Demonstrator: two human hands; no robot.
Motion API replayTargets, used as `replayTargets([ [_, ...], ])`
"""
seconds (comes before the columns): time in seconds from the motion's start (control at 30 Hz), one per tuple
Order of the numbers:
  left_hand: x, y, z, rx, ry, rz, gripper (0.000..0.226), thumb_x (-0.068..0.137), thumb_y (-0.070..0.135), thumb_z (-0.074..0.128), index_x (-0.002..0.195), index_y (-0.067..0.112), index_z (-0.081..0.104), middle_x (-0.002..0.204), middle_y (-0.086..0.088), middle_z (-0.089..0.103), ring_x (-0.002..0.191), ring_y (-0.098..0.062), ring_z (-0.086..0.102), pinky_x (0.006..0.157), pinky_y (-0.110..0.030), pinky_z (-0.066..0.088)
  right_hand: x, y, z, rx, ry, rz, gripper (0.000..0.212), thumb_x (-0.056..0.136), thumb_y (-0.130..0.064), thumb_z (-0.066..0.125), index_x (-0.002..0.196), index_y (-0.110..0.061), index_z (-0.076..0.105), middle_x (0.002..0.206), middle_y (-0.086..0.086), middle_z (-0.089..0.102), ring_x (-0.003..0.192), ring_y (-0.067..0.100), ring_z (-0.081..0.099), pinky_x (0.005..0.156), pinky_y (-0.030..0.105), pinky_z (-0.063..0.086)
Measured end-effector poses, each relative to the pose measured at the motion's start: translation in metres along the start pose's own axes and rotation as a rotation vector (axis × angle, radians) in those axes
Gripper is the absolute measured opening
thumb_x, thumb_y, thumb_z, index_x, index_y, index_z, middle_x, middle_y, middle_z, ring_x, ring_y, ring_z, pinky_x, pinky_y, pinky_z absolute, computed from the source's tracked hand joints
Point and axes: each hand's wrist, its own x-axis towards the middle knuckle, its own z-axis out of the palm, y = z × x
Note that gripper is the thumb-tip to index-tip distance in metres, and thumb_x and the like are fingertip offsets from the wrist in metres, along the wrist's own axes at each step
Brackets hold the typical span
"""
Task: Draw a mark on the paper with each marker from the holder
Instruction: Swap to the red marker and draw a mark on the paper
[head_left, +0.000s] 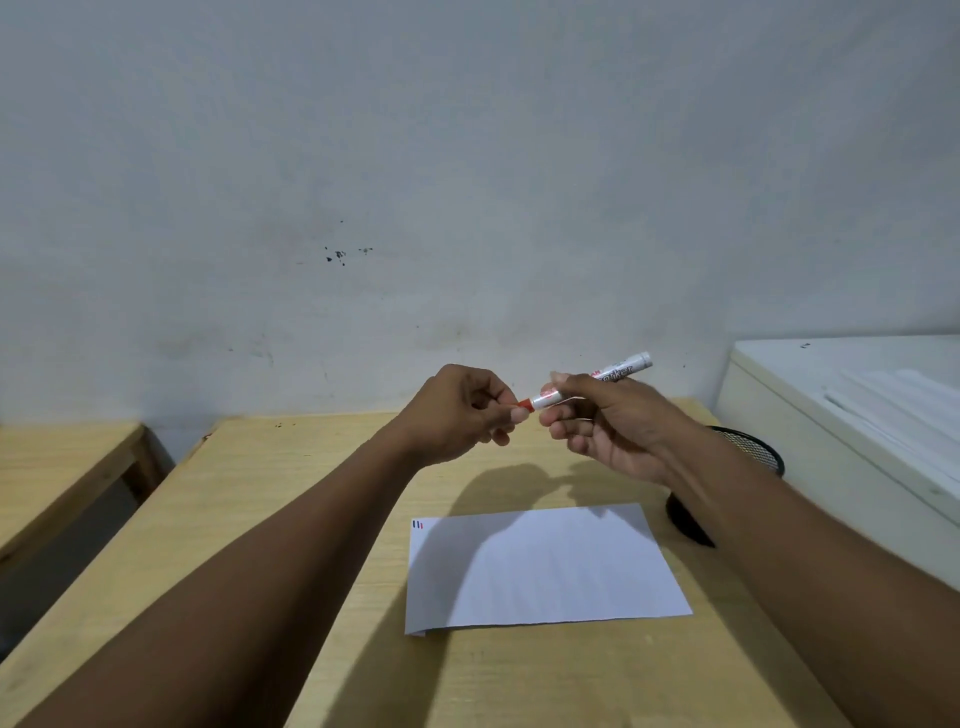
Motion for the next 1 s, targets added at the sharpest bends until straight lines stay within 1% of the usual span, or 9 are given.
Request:
replayTargets([
  [0.1, 0.008, 0.011, 0.001, -0.03, -0.014, -0.005, 0.024, 0.087, 0.018, 0.08, 0.092, -0.004, 0.07, 0.074, -0.011, 0.072, 0.072, -0.021, 0.072, 0.07, -0.032, 0.054, -0.011, -0.03, -0.023, -0.092, 0.083, 0.039, 0.035, 0.089, -0.047, 0.071, 0.088, -0.014, 0.062, 0.066, 0.013, 0.069, 0.036, 0.01, 0.054, 0.032, 0.016, 0.039],
  [0.2, 0.019, 0.023, 0.006, -0.032, -0.032, 0.006, 0.021, 0.087, 0.016, 0.08, 0.09, -0.003, 0.07, 0.075, -0.013, 0.072, 0.071, -0.022, 0.072, 0.069, -0.033, 0.054, -0.023, -0.059, -0.058, -0.188, 0.248, 0.012, 0.046, 0.087, -0.055, 0.071, 0.099, -0.012, 0.058, 0.063, 0.013, 0.067, 0.031, 0.009, 0.044, 0.028, 0.016, 0.03],
  [0.3, 0.033, 0.035, 0.02, -0.01, -0.036, 0.026, 0.023, 0.086, 0.017, 0.08, 0.09, -0.004, 0.071, 0.076, -0.018, 0.074, 0.071, -0.022, 0.071, 0.072, -0.037, 0.055, -0.033, -0.07, -0.085, -0.498, 0.357, 0.004, 0.048, 0.092, -0.049, 0.068, 0.109, -0.005, 0.063, 0.061, 0.01, 0.065, 0.034, 0.01, 0.04, 0.03, 0.018, 0.027],
  [0.37, 0.045, 0.042, 0.033, -0.006, -0.042, 0.052, 0.019, 0.085, 0.019, 0.081, 0.085, 0.002, 0.072, 0.076, -0.019, 0.076, 0.071, -0.024, 0.071, 0.072, -0.039, 0.055, -0.036, -0.067, -0.097, -0.723, 0.411, 0.005, 0.039, 0.095, -0.04, 0.068, 0.104, -0.003, 0.068, 0.066, 0.013, 0.065, 0.038, 0.014, 0.039, 0.035, 0.019, 0.026],
  [0.47, 0.058, 0.054, 0.058, 0.015, -0.037, 0.088, 0.014, 0.085, 0.02, 0.082, 0.08, 0.012, 0.07, 0.072, -0.011, 0.076, 0.067, -0.018, 0.071, 0.071, -0.04, 0.057, -0.038, -0.055, -0.109, -0.893, 0.42, -0.013, 0.03, 0.093, -0.031, 0.07, 0.094, -0.001, 0.073, 0.07, 0.014, 0.069, 0.048, 0.02, 0.045, 0.041, 0.021, 0.031],
  [0.6, 0.069, 0.07, 0.091, 0.095, -0.058, 0.134, 0.014, 0.085, 0.021, 0.081, 0.086, 0.011, 0.072, 0.068, -0.002, 0.074, 0.051, 0.001, 0.063, 0.056, -0.019, 0.048, -0.037, -0.045, -0.127, -0.941, 0.477, -0.027, 0.017, 0.09, -0.02, 0.069, 0.089, -0.004, 0.075, 0.07, 0.011, 0.07, 0.054, 0.02, 0.048, 0.044, 0.023, 0.032],
  [0.8, 0.081, 0.085, 0.121, 0.204, -0.09, 0.153, 0.015, 0.086, 0.018, 0.08, 0.096, 0.009, 0.074, 0.07, 0.0, 0.071, 0.059, -0.006, 0.065, 0.045, -0.007, 0.039, -0.032, -0.039, -0.147, -0.914, 0.546, -0.096, 0.013, 0.089, -0.019, 0.066, 0.089, -0.01, 0.075, 0.079, 0.01, 0.075, 0.06, 0.019, 0.049, 0.046, 0.025, 0.034],
  [0.9, 0.082, 0.087, 0.131, 0.243, -0.151, 0.15, 0.021, 0.087, 0.02, 0.079, 0.106, 0.01, 0.074, 0.071, 0.002, 0.07, 0.062, -0.007, 0.066, 0.051, -0.01, 0.044, -0.029, -0.036, -0.152, -0.907, 0.548, -0.121, 0.013, 0.09, -0.02, 0.064, 0.089, -0.013, 0.075, 0.081, 0.008, 0.075, 0.065, 0.018, 0.053, 0.05, 0.027, 0.038],
  [1.0, 0.079, 0.086, 0.136, 0.278, -0.178, 0.147, 0.027, 0.087, 0.025, 0.079, 0.111, 0.013, 0.074, 0.088, -0.008, 0.076, 0.078, -0.018, 0.07, 0.07, -0.027, 0.052, -0.028, -0.033, -0.153, -0.901, 0.552, -0.129, 0.014, 0.09, -0.02, 0.063, 0.089, -0.015, 0.076, 0.08, 0.006, 0.075, 0.065, 0.016, 0.055, 0.053, 0.027, 0.039],
])
